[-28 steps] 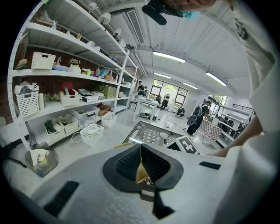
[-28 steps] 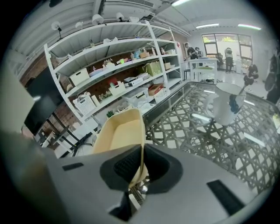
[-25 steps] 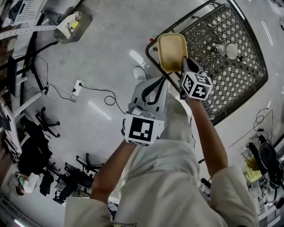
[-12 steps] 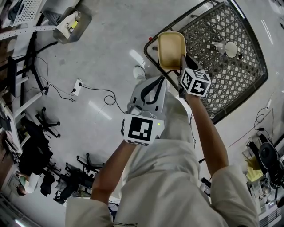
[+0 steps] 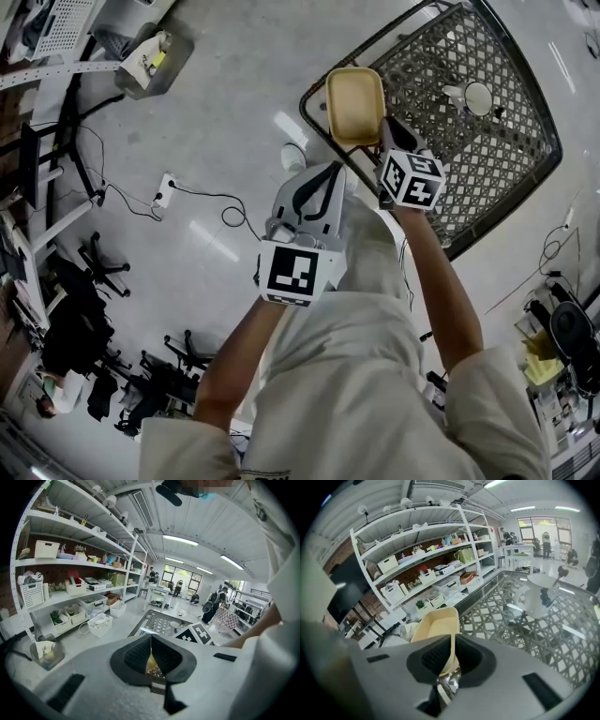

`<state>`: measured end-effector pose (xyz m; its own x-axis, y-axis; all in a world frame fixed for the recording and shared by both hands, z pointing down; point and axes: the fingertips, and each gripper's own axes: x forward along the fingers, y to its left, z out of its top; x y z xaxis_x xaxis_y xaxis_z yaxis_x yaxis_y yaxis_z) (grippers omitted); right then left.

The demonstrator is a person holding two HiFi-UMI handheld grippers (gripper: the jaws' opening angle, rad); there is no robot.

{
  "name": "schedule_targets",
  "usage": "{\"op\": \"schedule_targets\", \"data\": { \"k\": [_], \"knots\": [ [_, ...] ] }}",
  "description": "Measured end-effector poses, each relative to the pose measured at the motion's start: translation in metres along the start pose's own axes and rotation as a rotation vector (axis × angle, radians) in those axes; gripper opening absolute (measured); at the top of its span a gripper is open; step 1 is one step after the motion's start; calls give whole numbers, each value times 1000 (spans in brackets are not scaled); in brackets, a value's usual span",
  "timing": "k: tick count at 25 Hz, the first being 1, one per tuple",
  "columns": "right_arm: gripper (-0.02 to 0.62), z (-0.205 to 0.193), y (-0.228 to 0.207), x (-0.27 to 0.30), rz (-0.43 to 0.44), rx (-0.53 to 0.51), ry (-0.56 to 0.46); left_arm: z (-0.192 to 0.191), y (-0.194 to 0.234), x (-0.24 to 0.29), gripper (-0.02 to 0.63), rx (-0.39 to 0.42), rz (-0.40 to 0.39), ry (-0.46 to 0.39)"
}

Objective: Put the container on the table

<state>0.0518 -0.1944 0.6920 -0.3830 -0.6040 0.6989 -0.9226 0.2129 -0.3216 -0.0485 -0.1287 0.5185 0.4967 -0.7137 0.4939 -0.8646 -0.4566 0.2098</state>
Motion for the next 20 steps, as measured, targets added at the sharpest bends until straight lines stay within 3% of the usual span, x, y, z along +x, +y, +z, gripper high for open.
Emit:
{"op": "schedule_targets", "data": {
  "k": [9,20],
  "knots": [
    [25,24,13,-52,36,-82,-71,18,-13,-16,26,22,21,-33],
    [23,74,33,-155,95,-152,-218,46,-32,-52,26,42,37,-83]
  ]
}}
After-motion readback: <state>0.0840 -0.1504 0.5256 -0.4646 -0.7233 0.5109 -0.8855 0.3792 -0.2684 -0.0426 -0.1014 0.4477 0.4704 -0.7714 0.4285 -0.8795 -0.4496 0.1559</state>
